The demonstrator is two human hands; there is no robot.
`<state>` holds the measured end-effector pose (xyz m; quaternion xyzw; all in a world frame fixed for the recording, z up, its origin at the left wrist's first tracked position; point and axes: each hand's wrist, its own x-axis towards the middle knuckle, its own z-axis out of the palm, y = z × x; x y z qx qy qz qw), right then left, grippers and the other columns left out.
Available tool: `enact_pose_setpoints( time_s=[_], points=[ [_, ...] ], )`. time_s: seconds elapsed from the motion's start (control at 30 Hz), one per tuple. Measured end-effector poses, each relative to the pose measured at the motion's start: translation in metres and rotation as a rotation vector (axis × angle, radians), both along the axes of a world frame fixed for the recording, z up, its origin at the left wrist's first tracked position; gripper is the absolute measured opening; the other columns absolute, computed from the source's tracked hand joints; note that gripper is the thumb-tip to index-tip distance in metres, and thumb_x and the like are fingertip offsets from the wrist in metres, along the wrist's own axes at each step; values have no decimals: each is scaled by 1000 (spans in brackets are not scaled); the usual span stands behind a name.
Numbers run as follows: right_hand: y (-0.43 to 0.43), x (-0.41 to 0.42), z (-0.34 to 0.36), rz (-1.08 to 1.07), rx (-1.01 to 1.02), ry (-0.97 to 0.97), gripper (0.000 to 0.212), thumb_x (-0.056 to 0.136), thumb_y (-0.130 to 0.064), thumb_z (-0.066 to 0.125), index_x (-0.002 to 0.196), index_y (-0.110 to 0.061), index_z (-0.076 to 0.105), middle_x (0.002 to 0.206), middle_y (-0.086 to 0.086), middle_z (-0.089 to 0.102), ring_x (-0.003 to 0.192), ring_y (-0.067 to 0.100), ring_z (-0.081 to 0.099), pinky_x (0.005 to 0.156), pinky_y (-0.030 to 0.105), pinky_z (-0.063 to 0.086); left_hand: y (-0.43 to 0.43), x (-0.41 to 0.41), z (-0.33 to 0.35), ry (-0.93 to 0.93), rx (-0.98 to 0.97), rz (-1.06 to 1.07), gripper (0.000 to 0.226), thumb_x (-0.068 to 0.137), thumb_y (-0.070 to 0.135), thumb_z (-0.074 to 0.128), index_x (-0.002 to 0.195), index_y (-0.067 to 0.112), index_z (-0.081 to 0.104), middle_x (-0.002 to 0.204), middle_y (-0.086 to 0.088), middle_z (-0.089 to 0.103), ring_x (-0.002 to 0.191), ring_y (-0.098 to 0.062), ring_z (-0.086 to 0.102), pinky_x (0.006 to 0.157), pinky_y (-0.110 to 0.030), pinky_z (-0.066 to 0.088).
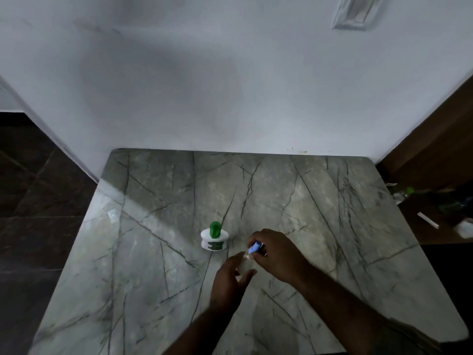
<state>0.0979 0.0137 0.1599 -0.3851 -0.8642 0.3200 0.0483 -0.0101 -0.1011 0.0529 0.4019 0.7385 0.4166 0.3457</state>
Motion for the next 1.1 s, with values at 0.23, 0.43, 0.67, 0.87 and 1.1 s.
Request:
enact_pose_setpoints(
  time_s=[0.23, 0.43, 0.67, 0.87, 1.1],
  points=[
    [1, -9, -16, -91, 117, -187, 36, 84, -58, 59, 83, -22, 62, 83, -4, 67, 77, 12, 60, 65, 24, 38, -2, -4, -3, 27, -63, -4, 44, 80, 36, 77, 120, 20, 68, 106, 6, 75, 93, -4, 68, 83, -22, 54],
    [9, -11, -16, 88, 29, -174, 16, 83, -32, 68, 83, -17, 66, 83, -4, 70, 80, 12, 60, 73, 20, 37, -6, -3, 0, 45, -85, -57, 39, 80, 35, 77, 117, 26, 69, 96, 12, 75, 81, 7, 62, 69, -3, 40],
    [4, -5, -6, 23, -74, -109, 36, 81, -52, 68, 105, -25, 62, 101, -8, 64, 86, 8, 62, 77, 27, 51, -6, -4, 2, 31, -81, -33, 21, 77, 31, 79, 93, 40, 69, 71, 21, 68, 71, 4, 63, 62, -7, 43],
    [9, -4, -7, 168, -122, -132, 12, 89, -15, 59, 90, -18, 71, 94, 0, 67, 87, 14, 64, 90, 22, 44, -10, -3, -1, 51, -104, -46, 24, 77, 32, 80, 99, 33, 72, 67, 23, 66, 69, 8, 61, 60, -5, 41],
    [10, -6, -8, 45, -41, -173, 37, 88, -51, 60, 104, -18, 66, 94, -1, 71, 80, 14, 69, 73, 28, 53, -10, -3, 0, 26, -148, -34, 24, 77, 33, 80, 98, 39, 69, 78, 18, 71, 75, 7, 64, 64, -8, 46]
  ],
)
